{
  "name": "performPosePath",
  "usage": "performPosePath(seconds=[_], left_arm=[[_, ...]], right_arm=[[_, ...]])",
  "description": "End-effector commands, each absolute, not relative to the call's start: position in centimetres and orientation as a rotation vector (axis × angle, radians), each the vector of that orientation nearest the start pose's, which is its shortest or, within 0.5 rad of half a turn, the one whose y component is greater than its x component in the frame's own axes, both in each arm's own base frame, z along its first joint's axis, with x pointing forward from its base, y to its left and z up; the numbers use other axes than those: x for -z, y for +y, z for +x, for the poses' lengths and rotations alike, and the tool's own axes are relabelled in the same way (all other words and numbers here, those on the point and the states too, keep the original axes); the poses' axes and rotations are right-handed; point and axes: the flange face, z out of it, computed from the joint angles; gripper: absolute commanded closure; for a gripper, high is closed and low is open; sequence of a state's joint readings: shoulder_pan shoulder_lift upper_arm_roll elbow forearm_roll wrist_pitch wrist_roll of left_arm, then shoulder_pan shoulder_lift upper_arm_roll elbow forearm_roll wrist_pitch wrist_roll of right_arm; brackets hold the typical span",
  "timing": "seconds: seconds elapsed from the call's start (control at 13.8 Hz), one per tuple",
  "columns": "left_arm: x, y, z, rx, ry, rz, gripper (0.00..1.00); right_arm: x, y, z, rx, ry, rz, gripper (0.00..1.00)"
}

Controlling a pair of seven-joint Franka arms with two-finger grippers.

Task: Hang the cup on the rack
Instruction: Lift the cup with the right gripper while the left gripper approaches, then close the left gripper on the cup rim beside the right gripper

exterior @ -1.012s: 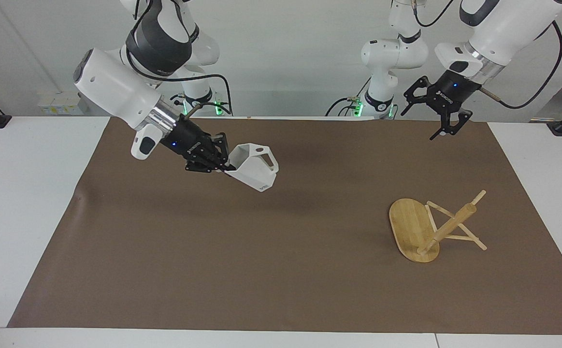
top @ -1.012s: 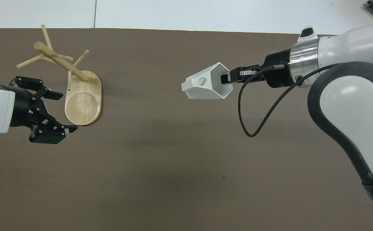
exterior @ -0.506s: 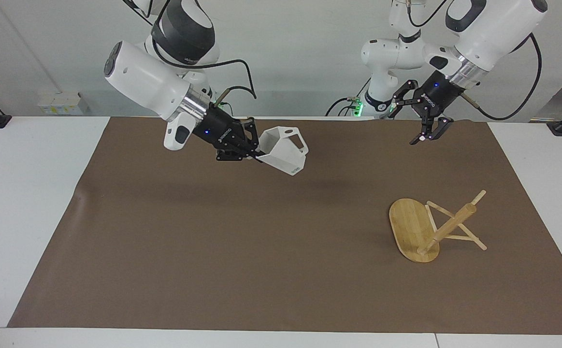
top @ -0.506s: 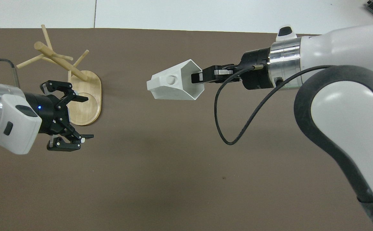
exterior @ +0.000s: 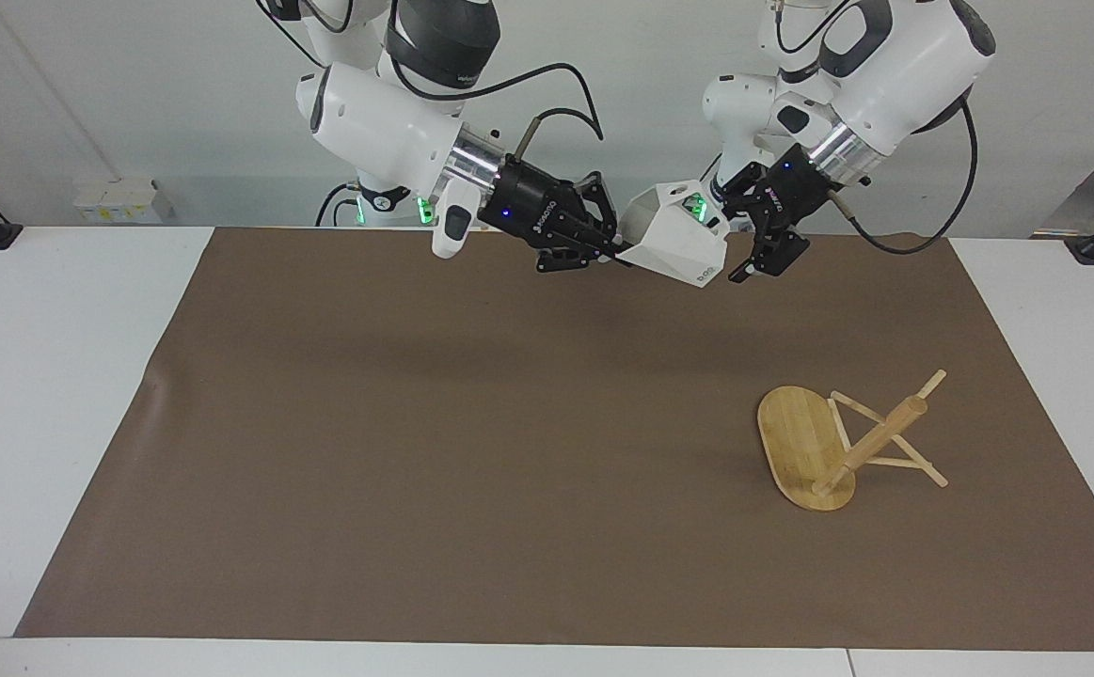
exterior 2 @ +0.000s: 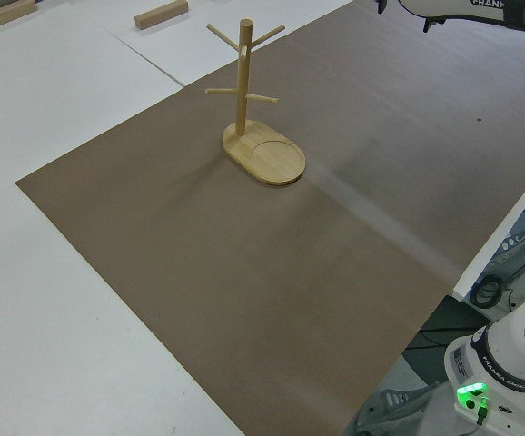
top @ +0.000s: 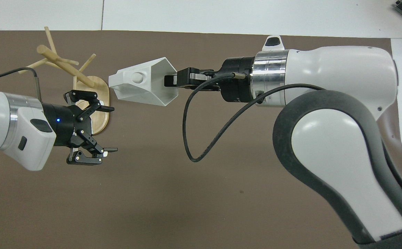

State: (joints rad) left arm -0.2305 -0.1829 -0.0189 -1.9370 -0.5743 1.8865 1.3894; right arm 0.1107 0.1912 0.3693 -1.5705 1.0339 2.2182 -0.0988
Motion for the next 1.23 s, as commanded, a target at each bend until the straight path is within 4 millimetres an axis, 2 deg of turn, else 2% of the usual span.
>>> performPosePath(seconds=[0.0,0.22,0.58,0.87,1.16], left_arm=[[-58.7,-15.7,49.0,0.799,2.346,-2.539,0.0],[-59.3,-13.4,50.3,0.905,2.257,-2.621,0.0],[-60.1,-13.4,50.9,1.019,2.208,-2.639,0.0],[-60.2,-14.6,51.8,1.124,2.134,-2.621,0.0],[-60.4,-16.6,51.4,1.165,2.13,-2.636,0.0]], right_arm=[[-60.0,31.8,58.2,0.214,-0.082,-2.045,1.0],[-59.1,31.2,58.1,0.178,-0.134,-2.094,1.0],[-58.5,30.8,58.1,0.156,-0.168,-2.135,1.0],[-58.2,31.6,57.7,0.146,-0.178,-2.135,1.0],[-57.9,32.9,57.2,0.139,-0.195,-2.142,1.0]])
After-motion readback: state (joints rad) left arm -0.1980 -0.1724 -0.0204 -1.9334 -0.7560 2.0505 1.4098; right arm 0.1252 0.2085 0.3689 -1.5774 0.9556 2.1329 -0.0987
